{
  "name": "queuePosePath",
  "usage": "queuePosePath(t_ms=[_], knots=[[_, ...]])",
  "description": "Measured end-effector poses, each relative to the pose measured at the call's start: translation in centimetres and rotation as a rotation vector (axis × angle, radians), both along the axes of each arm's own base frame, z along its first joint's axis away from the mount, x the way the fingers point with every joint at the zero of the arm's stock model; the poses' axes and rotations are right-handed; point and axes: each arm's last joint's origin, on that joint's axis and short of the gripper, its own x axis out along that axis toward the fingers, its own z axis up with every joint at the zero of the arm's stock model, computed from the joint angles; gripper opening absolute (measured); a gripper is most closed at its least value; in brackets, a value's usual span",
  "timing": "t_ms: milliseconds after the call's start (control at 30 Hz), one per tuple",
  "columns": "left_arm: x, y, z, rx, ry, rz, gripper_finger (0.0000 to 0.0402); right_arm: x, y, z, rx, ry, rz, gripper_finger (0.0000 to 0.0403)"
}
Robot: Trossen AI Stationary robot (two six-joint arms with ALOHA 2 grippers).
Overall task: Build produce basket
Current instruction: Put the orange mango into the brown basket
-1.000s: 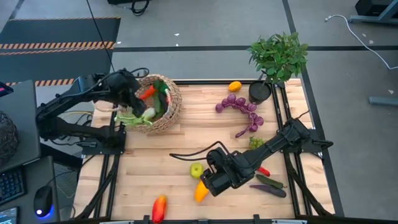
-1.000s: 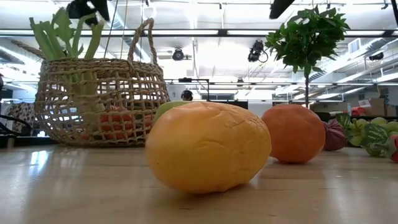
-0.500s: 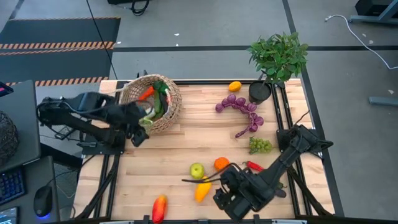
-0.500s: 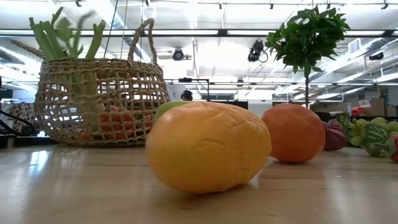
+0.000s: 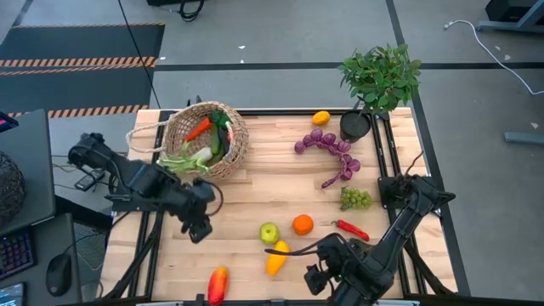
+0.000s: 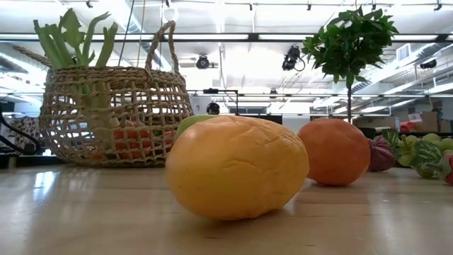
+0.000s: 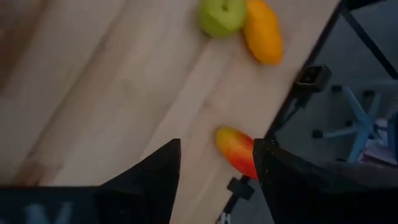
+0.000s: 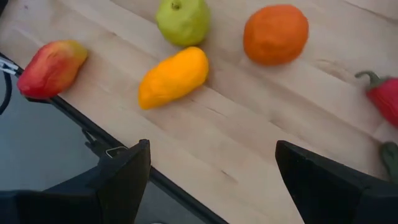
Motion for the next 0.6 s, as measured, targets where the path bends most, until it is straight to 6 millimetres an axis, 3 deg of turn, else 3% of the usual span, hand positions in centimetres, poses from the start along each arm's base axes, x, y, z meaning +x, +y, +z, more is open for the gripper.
queuePosePath(t_ms=[300,600], knots=[[-0.5,-2.3,-0.1,-0.062,0.001,0.024,0.0186,-0.7,0.4,0.0,0.033,0.003,-0.062,0.0348],[-2.7,-5.6,-0.2,-0.121,0.010,0.000,0.0172,-0.4,0.9,0.0,0.118,-0.018,-0.109,0.0348]])
